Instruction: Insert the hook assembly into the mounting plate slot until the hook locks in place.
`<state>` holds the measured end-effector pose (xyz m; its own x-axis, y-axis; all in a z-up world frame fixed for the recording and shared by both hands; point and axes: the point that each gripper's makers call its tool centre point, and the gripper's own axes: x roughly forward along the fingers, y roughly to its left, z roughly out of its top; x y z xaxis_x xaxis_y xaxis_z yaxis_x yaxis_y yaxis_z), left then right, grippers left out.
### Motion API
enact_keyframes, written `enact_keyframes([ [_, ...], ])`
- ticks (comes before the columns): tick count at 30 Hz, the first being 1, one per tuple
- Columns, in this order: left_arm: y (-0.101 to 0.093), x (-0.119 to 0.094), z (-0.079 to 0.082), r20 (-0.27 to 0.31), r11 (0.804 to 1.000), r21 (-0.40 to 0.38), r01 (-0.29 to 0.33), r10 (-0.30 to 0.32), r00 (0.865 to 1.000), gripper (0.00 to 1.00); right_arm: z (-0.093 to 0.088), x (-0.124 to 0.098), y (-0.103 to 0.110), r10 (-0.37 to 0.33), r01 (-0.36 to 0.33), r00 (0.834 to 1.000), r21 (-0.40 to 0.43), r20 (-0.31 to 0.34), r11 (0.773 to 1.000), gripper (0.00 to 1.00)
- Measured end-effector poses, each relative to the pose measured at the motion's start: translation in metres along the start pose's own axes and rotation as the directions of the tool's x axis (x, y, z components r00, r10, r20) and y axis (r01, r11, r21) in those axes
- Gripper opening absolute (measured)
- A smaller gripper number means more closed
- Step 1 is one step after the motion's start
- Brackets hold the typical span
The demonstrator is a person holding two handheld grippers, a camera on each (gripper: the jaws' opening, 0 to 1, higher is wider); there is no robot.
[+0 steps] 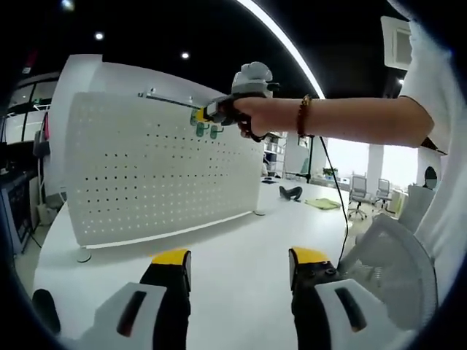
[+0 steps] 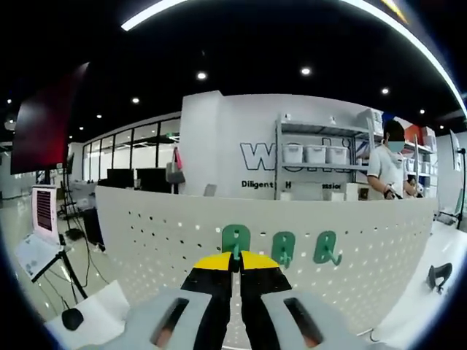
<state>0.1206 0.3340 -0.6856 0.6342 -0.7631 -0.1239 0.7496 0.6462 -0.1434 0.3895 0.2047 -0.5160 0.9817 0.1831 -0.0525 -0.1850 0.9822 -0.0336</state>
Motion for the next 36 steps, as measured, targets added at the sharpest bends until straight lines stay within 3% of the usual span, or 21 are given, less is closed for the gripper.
enact_keyframes([
  [36,0.017,0.001,-0.013,-0.024,0.997,-0.071,-0.025,0.023,0.999,0.56,-0.016,0.039,-0.008,-0.010,0.010,0.999,0.008,-0.042,1.000,0.01],
])
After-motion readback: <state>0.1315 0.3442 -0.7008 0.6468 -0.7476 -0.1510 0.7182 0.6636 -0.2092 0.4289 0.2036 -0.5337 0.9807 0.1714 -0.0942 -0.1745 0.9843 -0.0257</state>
